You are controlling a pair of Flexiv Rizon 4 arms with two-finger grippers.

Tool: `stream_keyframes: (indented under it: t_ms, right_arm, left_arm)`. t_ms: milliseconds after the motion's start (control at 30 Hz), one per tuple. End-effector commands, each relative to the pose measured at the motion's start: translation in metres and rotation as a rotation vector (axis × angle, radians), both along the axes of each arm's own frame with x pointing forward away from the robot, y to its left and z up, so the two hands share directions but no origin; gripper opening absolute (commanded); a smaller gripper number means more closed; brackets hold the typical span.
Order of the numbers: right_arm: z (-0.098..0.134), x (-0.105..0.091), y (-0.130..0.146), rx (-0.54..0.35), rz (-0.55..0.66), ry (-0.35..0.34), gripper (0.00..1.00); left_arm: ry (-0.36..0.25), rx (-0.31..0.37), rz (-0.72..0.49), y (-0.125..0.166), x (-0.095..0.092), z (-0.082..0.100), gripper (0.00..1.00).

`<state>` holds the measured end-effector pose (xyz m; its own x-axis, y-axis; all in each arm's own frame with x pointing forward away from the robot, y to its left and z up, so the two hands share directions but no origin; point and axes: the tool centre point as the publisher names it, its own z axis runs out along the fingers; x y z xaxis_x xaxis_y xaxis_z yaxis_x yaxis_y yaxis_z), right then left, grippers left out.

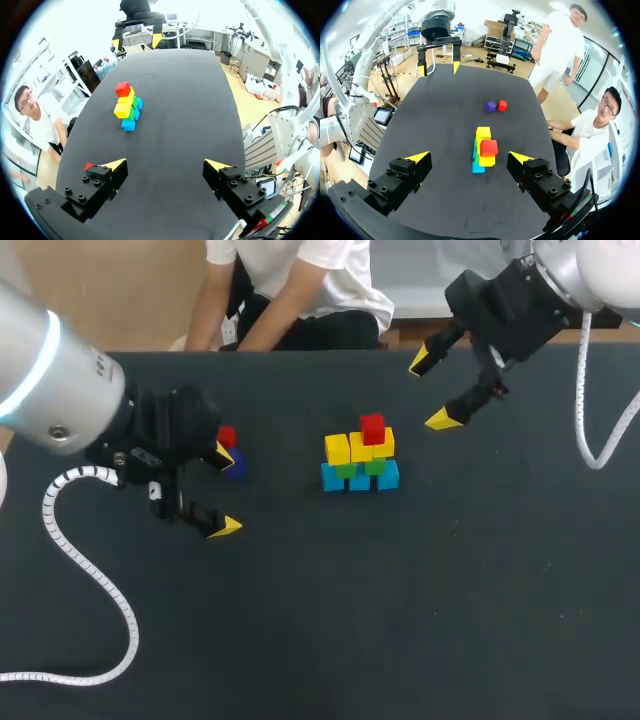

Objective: Place the blue cubes, place green cubes on the blue cubes, place the yellow cubes on the green cubes, then place the red cubes on the yellow cubes, and place purple cube on the red cubes.

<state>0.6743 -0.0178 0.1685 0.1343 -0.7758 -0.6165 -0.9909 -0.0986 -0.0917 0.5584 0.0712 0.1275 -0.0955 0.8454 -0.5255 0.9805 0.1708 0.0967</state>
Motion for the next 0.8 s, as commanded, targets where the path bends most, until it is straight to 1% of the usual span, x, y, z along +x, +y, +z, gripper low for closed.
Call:
stream_keyframes:
  t_ms: [33,67,167,233,333,467,533,567,633,700,800]
  right_arm:
    - [0.000,0.000,0.000,0.000,0.000,0.000,1.00]
    - [0.000,0.000,0.000,0.000,0.000,0.000,1.00]
    - [0.000,0.000,0.000,0.000,0.000,0.000,1.00]
    - [0.000,0.000,0.000,0.000,0.000,0.000,1.00]
    - [0.000,0.000,0.000,0.000,0.000,0.000,1.00]
    - [0.000,0.000,0.000,0.000,0.000,0.000,1.00]
    - [0.000,0.000,0.000,0.000,0.000,0.000,1.00]
    - [0.000,0.000,0.000,0.000,0.000,0.000,1.00]
    - [0.000,0.000,0.000,0.000,0.000,0.000,1.00]
    - [0.000,0.000,0.000,0.000,0.000,0.000,1.00]
    - [0.000,0.000,0.000,0.000,0.000,0.000,1.00]
  left_arm:
    - [-0.011,0.011,0.014,0.010,0.001,0.001,1.00]
    - [-0.008,0.008,0.014,0.012,0.001,0.001,1.00]
    - [0.009,0.093,0.020,0.015,0.004,0.002,1.00]
    - [0.018,0.085,0.020,0.017,0.007,0.000,1.00]
    - [0.046,0.102,0.006,0.017,0.014,-0.006,1.00]
    - [0.080,0.155,-0.017,0.021,0.025,-0.011,1.00]
    - [0.093,0.167,-0.023,0.025,0.031,-0.014,1.00]
    - [0.108,0.172,-0.024,0.027,0.034,-0.016,1.00]
    - [0.119,0.150,-0.032,0.031,0.038,-0.021,1.00]
    - [0.136,0.171,-0.026,0.035,0.043,-0.024,1.00]
    - [0.139,0.183,-0.029,0.039,0.048,-0.025,1.00]
